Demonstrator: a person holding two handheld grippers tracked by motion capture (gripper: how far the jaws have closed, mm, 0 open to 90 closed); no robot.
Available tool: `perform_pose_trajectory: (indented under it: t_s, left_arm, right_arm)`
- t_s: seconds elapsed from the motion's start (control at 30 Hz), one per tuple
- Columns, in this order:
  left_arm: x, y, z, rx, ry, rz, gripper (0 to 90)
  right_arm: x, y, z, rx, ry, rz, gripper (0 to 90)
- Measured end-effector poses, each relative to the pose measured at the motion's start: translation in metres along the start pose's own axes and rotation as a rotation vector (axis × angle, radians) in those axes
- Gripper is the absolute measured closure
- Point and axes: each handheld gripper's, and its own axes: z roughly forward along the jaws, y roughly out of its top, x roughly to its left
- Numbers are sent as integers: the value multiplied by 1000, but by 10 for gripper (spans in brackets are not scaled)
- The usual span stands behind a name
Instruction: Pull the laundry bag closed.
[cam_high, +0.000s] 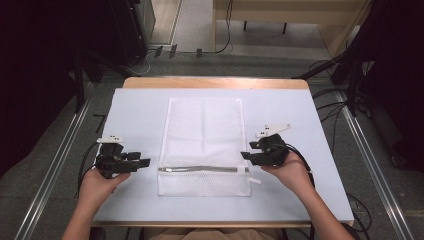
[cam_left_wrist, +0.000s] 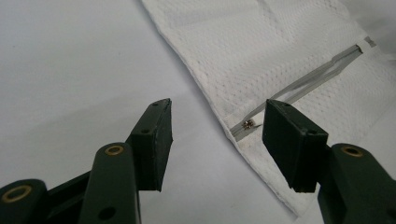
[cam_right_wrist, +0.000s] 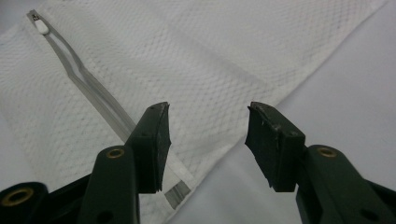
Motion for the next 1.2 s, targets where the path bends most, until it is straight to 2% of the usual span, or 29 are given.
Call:
perform_pose_trajectory:
  t_s: [0.23,0.43,0.83,1.2]
  left_arm:
    - [-1,-1,1,6,7,9,431]
    - [0,-1,2,11,9,14,426]
    - [-2,1,3,16,0,27,422]
    - [1,4,6,16,-1,22,427]
  right_arm:
    - [10,9,5,4,21,-10,531]
    - [22,20,10,-14,30,-47,534]
    - [43,37,29,4,106,-64,560]
    - [63,51,48,13,147,-97,607]
